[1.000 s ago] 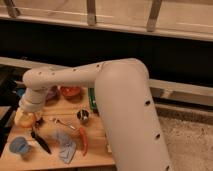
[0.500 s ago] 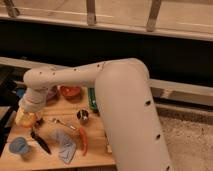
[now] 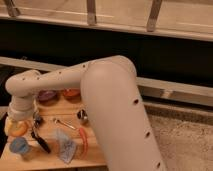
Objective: Place apple in plastic cup
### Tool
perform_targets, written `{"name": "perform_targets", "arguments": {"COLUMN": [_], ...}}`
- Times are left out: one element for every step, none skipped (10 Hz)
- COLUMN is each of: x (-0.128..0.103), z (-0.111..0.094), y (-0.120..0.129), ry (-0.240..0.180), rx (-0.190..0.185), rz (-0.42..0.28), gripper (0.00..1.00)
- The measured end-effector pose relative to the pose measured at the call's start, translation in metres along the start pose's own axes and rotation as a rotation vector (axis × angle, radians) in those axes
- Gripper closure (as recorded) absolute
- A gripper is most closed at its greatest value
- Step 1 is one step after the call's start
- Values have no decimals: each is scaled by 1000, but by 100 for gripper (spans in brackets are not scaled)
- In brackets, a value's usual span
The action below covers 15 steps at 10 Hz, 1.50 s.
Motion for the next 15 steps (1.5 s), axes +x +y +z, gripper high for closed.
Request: {"name": "perform_targets", "arguments": {"x": [4,4,4,4,5,5,5,6,6,6,6,6,6,6,7], "z": [12,21,30,36,41,45,45,46,46,47,46,45,44,44,43], "y": [4,4,1,-1,-3,-5,-6,-7,-5,-3,-1,0,1,3,4], "ry": [23,36,51,63,72,81,84,89,94,96,99,100,102,104,105], "rx": [-9,-23,-38,-52,-62,-69,-73,-71,-68,-62,-52,-43,-34,-26,-20], "rz": [-1,0,2,5,10,16,20,22,21,23,22,22,22,21,20], "gripper": [100,99,95,85,75,63,55,44,35,26,23,23,23,23,23]}}
